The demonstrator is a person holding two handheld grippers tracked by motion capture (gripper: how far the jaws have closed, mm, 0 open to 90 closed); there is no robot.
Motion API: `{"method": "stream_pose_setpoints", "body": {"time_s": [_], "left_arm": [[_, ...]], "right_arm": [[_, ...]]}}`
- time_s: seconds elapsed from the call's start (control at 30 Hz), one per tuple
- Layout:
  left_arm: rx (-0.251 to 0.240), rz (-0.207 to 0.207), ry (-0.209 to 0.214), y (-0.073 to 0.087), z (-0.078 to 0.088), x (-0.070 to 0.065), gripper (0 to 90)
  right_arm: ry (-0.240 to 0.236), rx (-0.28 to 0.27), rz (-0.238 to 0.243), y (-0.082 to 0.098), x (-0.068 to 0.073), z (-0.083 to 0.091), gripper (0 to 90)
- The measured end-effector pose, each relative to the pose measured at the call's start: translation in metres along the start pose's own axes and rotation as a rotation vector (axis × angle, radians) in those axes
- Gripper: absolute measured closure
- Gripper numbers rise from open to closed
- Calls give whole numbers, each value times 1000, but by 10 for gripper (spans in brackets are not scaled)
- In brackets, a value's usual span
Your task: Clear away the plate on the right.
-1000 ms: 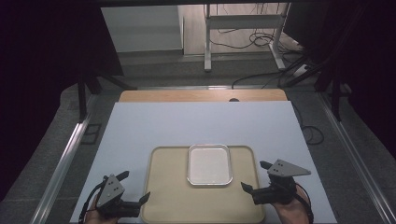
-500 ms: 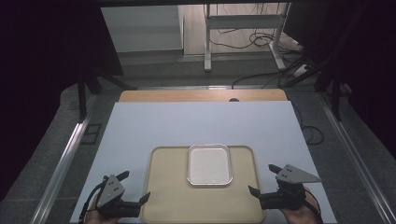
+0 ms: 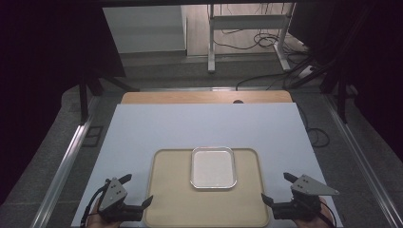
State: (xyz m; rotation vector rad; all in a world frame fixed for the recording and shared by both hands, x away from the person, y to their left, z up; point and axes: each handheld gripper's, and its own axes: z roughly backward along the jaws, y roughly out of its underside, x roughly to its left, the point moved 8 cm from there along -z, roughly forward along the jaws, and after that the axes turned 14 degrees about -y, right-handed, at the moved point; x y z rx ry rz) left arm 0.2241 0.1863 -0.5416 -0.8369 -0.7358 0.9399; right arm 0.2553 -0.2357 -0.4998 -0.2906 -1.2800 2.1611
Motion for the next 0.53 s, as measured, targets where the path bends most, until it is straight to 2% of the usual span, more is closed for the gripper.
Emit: {"method": "stream_pose_setpoints", "body": {"time_s": [0.37,0.53], "left_arm": [[-1,4,-1,0,0,0,16],[2,-4,-4,0,-1,-1,16]], "right_arm": [[-14,26,-58,19,0,6,0],[-15,29,-55,20,-1,5,0]]}}
